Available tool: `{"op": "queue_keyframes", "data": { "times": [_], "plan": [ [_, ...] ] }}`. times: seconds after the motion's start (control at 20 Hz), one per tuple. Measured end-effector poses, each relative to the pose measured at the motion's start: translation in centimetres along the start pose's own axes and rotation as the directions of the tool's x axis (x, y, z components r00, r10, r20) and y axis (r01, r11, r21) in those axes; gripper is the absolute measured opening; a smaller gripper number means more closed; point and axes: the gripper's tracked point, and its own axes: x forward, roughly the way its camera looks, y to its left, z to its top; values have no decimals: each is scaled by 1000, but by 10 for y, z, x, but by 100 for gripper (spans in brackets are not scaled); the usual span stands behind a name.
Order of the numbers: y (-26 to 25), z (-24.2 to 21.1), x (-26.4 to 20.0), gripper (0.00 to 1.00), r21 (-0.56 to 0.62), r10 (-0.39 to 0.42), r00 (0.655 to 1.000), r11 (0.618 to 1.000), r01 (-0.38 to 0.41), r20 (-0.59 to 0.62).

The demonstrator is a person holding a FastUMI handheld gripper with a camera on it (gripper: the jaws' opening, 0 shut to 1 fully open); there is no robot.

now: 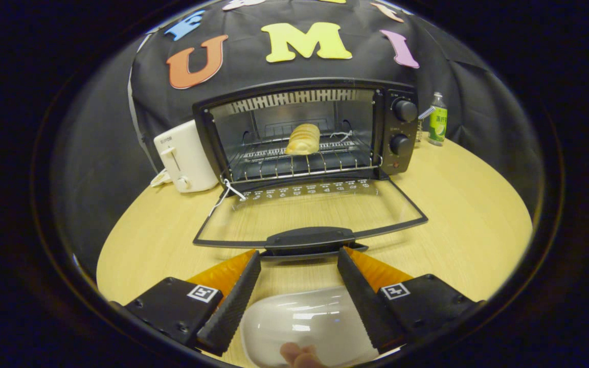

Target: Open the toaster oven, put the food inside, and close the toaster oven door.

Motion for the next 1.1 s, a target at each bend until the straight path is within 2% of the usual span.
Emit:
{"op": "queue_keyframes", "data": {
  "times": [0.25, 0.45, 0.6, 0.8, 0.95, 1.1],
  "plan": [
    [1, 8, -8, 100, -1, -6, 1000, 1000, 6, 28],
    [5, 36, -28, 100, -2, 10, 989, 1000, -10, 145],
    [6, 50, -37, 100, -1, 1, 985, 1000, -1, 175],
    [10, 74, -49, 100, -76, 11, 953, 997, 13, 303],
    [14, 97, -51, 100, -159, 29, 911, 986, 41, 412],
    [16, 120, -43, 100, -192, 44, 886, 980, 51, 461]
  ]
}}
